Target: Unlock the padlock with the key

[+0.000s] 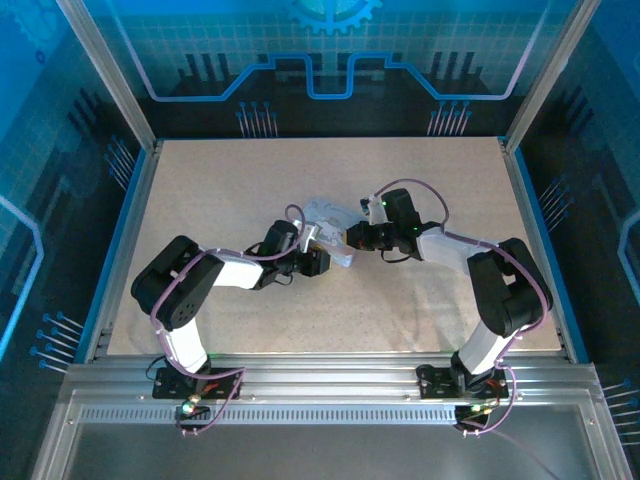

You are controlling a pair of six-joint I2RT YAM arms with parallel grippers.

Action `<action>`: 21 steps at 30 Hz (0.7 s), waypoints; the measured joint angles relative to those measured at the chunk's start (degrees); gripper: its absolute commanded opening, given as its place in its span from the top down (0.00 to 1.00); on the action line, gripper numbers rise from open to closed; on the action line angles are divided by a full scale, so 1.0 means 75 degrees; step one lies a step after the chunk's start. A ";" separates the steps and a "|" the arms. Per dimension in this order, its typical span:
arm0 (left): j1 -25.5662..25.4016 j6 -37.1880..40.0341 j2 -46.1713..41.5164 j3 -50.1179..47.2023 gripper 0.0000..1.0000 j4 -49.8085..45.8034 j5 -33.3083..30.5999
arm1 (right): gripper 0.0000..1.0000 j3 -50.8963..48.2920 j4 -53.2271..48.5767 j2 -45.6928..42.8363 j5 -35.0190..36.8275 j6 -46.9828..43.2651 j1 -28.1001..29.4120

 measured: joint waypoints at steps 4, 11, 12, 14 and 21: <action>0.0000 -0.0044 0.0006 0.0000 0.66 -0.0006 -0.0041 | 1.00 0.0000 0.0000 0.0000 0.0000 0.0000 0.0000; -0.0012 -0.0376 -0.0006 0.0000 0.67 -0.0029 0.0006 | 1.00 -0.0061 0.0009 -0.0087 0.0064 -0.0003 0.0000; -0.0017 -0.0449 -0.0017 0.0000 0.67 -0.0050 0.0041 | 1.00 -0.0076 0.0009 -0.0111 0.0085 -0.0006 0.0000; -0.0044 -0.0682 -0.0044 0.0000 0.68 -0.0079 0.0149 | 1.00 -0.0117 0.0003 -0.0172 0.0146 -0.0009 0.0000; -0.0052 -0.1562 -0.0090 -0.0067 0.64 0.0026 0.0382 | 1.00 -0.0134 -0.0003 -0.0230 0.0201 -0.0032 0.0003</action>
